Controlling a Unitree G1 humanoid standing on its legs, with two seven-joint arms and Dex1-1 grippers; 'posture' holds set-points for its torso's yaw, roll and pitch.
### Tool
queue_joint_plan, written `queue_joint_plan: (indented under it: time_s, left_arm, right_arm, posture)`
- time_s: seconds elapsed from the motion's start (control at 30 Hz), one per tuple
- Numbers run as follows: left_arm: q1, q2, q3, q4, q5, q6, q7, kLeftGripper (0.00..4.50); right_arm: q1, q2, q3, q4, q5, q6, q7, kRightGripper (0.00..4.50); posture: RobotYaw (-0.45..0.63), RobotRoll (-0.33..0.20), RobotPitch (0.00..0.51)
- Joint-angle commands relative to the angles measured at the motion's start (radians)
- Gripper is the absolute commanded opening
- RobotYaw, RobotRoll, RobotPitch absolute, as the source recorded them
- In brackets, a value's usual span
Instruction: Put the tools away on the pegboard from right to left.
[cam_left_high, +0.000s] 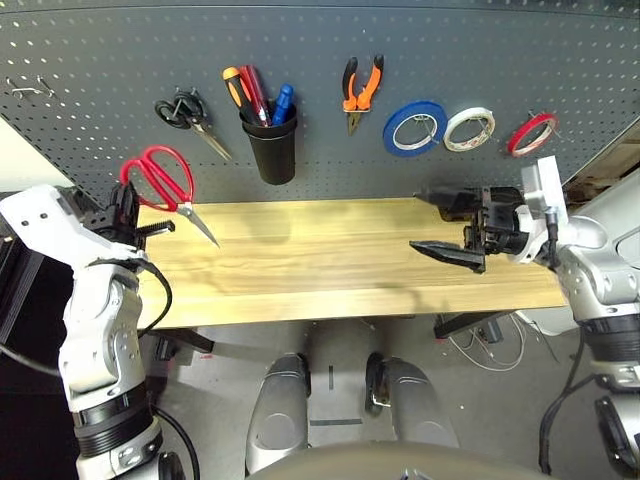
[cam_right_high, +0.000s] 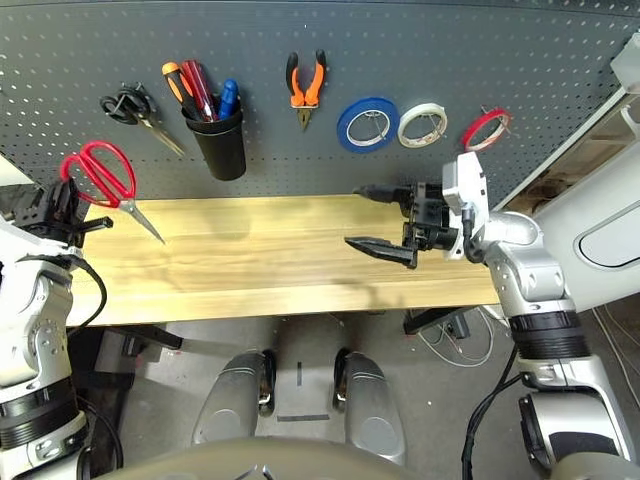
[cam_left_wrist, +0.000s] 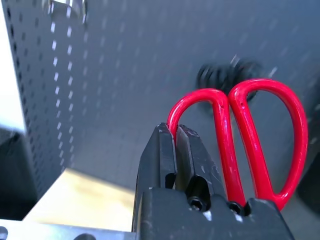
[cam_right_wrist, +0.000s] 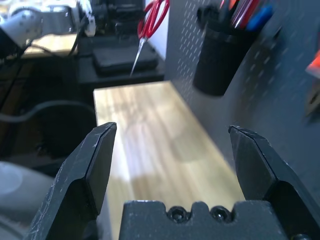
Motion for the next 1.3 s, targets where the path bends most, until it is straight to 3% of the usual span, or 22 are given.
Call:
queue_joint_plan:
  time_s: [0.03, 0.6, 1.3]
  left_arm:
    - [-0.026, 0.006, -0.001, 0.014, -0.009, -0.020, 0.001, 0.02]
    - [-0.125, 0.015, -0.026, 0.126, 0.001, -0.074, -0.011, 0.02]
    - [-0.252, 0.032, -0.039, 0.435, 0.021, -0.227, -0.003, 0.02]
  right_arm:
    - [-0.016, -0.021, -0.033, -0.011, 0.030, 0.032, 0.009, 4.50]
    - [0.027, -0.087, -0.162, -0.210, 0.163, 0.186, -0.074, 4.50]
    - [0.085, -0.088, -0.161, -0.319, 0.177, 0.220, -0.154, 4.50]
  posture:
    - [0.07, 0.000, 0.068]
    - [0.00, 0.000, 0.056]
    - [-0.07, 0.000, 0.053]
